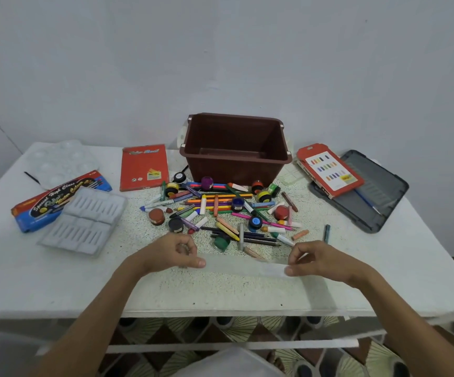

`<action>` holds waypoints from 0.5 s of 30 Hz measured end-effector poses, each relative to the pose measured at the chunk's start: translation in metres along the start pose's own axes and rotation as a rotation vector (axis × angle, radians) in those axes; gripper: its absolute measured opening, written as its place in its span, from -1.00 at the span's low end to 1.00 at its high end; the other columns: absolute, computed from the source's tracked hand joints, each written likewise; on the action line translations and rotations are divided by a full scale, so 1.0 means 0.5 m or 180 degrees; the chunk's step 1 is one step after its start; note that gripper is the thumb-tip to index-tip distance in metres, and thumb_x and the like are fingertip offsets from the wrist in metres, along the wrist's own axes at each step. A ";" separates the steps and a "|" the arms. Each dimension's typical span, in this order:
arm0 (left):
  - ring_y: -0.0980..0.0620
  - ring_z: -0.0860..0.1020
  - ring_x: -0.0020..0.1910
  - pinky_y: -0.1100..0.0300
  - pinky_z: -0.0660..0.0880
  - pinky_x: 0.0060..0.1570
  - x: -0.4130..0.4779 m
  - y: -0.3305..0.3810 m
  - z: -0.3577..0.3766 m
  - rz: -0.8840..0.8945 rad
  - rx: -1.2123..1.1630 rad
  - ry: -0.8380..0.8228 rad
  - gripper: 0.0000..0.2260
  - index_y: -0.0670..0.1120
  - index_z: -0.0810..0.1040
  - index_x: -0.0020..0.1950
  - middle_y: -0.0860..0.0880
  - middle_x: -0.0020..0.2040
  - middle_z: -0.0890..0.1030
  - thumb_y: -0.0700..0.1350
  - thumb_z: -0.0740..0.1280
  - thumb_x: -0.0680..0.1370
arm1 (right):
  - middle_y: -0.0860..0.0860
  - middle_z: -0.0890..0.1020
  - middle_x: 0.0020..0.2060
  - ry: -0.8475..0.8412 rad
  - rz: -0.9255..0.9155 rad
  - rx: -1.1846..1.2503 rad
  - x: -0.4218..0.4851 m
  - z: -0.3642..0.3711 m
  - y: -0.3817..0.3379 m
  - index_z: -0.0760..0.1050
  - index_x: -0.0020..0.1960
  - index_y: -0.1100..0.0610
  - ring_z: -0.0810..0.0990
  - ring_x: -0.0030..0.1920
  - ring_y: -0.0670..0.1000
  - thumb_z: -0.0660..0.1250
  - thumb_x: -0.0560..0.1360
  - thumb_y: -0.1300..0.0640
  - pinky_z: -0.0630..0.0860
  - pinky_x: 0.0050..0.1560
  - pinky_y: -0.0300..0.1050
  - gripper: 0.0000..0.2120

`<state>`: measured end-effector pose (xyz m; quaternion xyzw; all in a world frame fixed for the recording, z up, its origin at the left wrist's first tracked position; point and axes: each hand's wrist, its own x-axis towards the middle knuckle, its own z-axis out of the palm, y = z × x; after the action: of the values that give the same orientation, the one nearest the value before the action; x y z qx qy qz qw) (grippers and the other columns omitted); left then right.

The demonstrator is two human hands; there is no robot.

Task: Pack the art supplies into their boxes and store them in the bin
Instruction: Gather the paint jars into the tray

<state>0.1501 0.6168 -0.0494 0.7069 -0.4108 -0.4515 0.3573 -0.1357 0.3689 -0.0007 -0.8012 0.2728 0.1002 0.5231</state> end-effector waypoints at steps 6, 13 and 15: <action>0.07 0.59 -0.01 0.05 0.55 0.04 -0.016 -0.027 0.020 0.0531 0.0333 0.0512 -0.55 0.07 0.60 -0.22 0.08 -0.04 0.60 0.37 0.56 0.16 | -0.02 0.61 -0.05 0.0119 -0.0015 -0.0439 0.000 0.011 0.015 0.60 -0.14 -0.06 0.59 -0.02 0.03 0.60 0.23 -0.21 0.55 0.06 -0.05 -0.66; 0.18 0.46 0.14 0.27 0.43 0.07 -0.010 -0.067 0.073 0.1150 0.1388 0.1105 -0.64 0.09 0.55 -0.13 0.25 0.12 0.40 0.33 0.49 0.31 | -0.14 0.51 0.18 0.0692 -0.0097 -0.1923 0.025 0.041 0.044 0.58 0.12 -0.07 0.50 0.14 -0.01 0.52 0.40 -0.10 0.44 0.10 -0.14 -0.67; 0.15 0.45 0.11 0.21 0.47 0.09 -0.008 -0.088 0.094 0.1464 0.1660 0.1369 -0.66 0.03 0.57 -0.11 0.15 0.16 0.40 0.27 0.48 0.37 | -0.10 0.52 0.28 0.0842 -0.0087 -0.2211 0.029 0.053 0.053 0.59 0.22 -0.05 0.46 0.19 0.04 0.50 0.42 -0.11 0.37 0.15 -0.15 -0.60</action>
<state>0.1167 0.6319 -0.1026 0.7418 -0.5749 -0.0824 0.3355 -0.1346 0.3798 -0.0397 -0.9405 0.2770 0.0754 0.1816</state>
